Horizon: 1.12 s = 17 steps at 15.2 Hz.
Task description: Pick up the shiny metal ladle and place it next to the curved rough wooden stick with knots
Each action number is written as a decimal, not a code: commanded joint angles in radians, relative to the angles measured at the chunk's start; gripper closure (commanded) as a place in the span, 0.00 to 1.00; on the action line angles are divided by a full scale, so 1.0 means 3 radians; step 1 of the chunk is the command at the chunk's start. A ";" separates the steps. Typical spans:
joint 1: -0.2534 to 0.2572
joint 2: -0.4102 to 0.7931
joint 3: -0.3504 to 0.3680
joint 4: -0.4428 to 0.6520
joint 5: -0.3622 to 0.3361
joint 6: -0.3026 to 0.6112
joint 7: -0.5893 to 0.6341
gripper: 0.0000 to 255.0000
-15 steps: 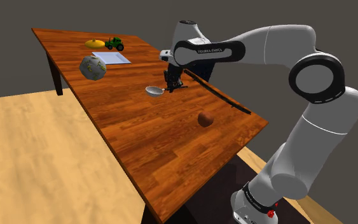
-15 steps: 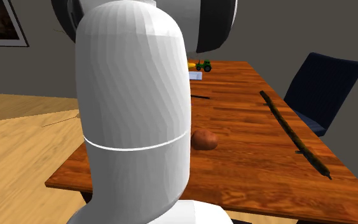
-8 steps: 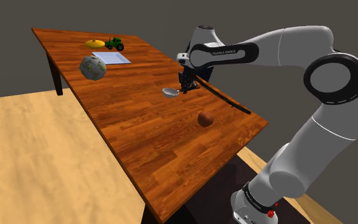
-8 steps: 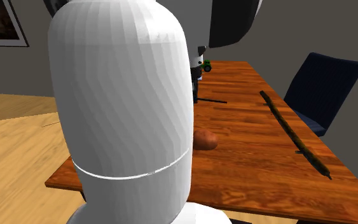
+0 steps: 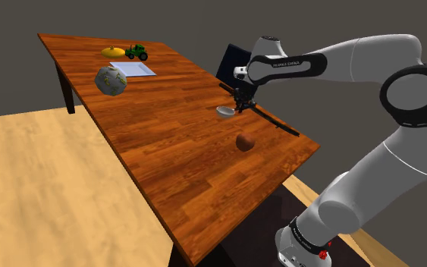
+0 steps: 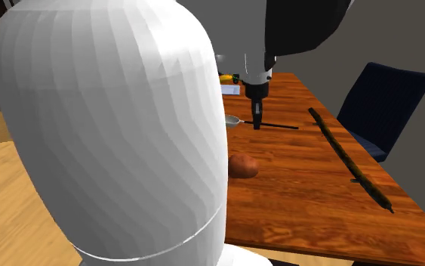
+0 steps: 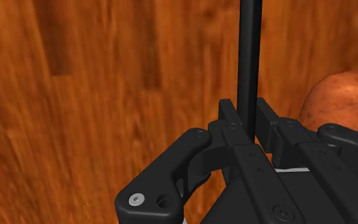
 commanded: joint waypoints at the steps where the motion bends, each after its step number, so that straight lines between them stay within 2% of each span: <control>1: -0.0078 -0.0074 -0.0090 -0.0095 -0.0003 0.0037 -0.0169 1.00; 3: -0.0153 -0.0128 -0.0181 -0.0154 -0.0005 0.0060 -0.0331 1.00; 17: -0.0163 0.0160 -0.0204 -0.0500 0.0020 0.0689 -0.0319 1.00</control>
